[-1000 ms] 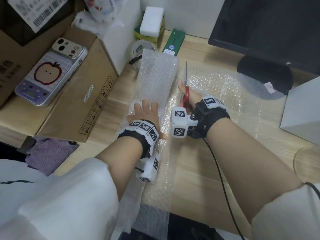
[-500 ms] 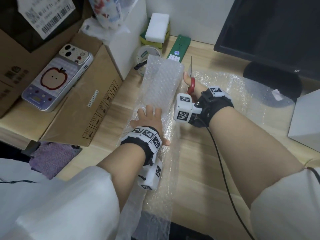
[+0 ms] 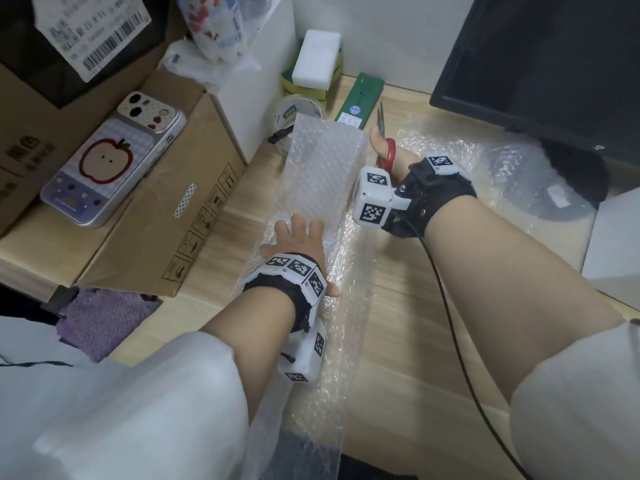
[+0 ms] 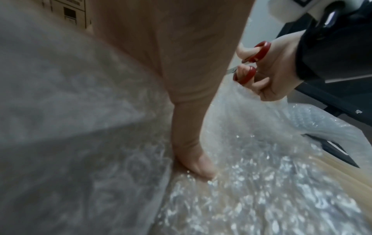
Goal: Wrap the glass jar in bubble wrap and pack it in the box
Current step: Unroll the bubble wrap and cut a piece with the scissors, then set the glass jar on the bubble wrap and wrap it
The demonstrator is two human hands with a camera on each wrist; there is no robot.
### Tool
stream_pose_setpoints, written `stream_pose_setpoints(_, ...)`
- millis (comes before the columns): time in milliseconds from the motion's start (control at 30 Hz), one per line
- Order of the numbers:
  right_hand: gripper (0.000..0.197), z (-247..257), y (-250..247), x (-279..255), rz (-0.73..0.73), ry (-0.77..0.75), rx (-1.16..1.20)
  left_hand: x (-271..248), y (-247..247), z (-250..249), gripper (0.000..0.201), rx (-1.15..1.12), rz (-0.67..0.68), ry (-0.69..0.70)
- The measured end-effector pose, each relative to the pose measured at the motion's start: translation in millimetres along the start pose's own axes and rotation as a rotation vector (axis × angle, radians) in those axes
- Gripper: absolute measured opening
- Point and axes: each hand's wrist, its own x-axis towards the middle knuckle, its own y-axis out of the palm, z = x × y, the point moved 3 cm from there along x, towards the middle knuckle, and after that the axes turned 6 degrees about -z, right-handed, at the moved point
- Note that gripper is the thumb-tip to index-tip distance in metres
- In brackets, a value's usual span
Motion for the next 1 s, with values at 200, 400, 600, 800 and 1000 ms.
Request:
stream_pose_setpoints(200,0.048,7.6,-0.5,-23.0,-0.039,-0.203,-0.071,2.9,-0.7,0.5,0.099,0.007,-0.009,0.002)
stream_pose_setpoints(400,0.036,-19.6,-0.1,-60.1,-0.04,-0.311,-0.18,1.9,-29.4,-0.1,0.085,-0.159,0.052,-0.028)
stream_pose_setpoints(600,0.048,-21.3,4.4,-79.9,-0.062,-0.444,-0.044,-34.9,-104.3,-5.7,0.054,-1.292,0.353,0.062)
stream_pose_setpoints(800,0.008,-20.0,24.7,-93.0,0.143,-0.587,-0.184,-53.9,-107.8,-28.2,0.017,-1.591,0.317,0.057)
stream_pose_setpoints(1000,0.032,-27.4,12.5,-98.0,0.106,-0.568,0.079,-35.0,-113.0,18.2,0.012,-1.107,-0.292,-0.034)
